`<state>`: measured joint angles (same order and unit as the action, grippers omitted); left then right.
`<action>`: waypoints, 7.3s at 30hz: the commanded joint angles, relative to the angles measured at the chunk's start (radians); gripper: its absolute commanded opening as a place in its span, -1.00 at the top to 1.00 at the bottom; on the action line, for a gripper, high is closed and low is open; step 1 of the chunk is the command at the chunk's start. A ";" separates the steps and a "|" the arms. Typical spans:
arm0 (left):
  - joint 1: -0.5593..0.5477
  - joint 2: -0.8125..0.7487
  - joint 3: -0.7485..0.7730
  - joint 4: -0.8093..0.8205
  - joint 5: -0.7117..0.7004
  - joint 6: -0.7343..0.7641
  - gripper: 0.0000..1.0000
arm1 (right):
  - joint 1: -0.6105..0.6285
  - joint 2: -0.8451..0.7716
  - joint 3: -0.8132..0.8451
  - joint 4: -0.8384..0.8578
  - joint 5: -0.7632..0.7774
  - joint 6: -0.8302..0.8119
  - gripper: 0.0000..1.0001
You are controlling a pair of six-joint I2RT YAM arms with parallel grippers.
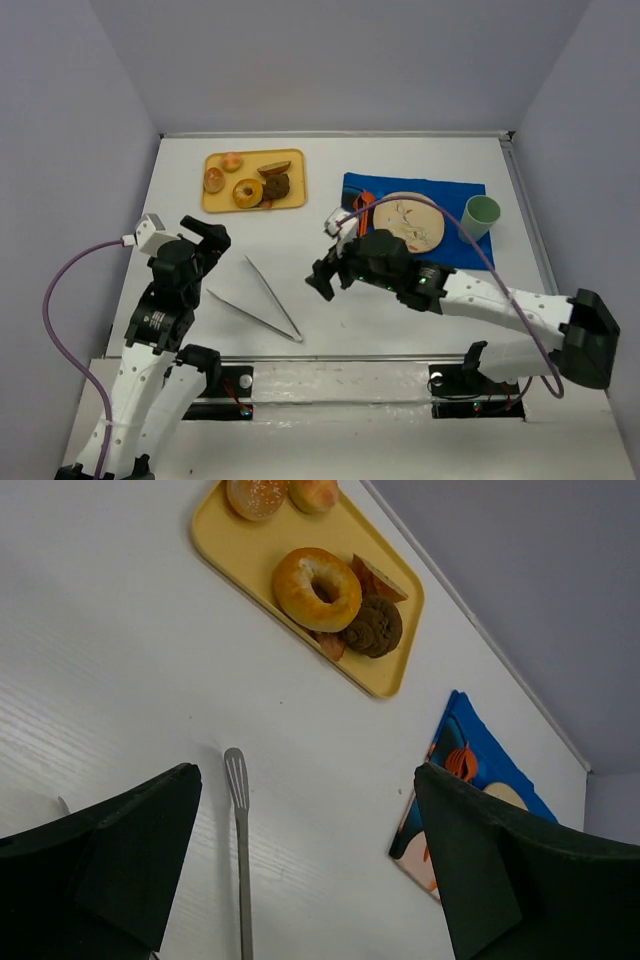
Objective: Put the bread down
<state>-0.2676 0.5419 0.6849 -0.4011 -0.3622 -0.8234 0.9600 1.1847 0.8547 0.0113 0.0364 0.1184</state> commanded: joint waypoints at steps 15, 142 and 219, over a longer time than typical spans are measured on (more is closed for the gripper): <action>-0.005 -0.016 -0.021 0.084 0.095 0.053 -0.98 | 0.339 0.661 0.294 0.010 0.184 -0.074 -1.00; -0.004 0.018 -0.145 0.232 0.175 0.035 -0.98 | -0.383 -0.083 0.012 -0.531 0.442 0.584 0.35; -0.004 0.018 -0.101 0.177 0.135 0.026 -0.98 | -0.047 -0.077 0.010 -0.175 0.583 0.354 -0.99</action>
<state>-0.2680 0.5545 0.5426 -0.2310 -0.2062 -0.8028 0.9077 1.2160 0.8501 -0.0158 0.3321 0.4183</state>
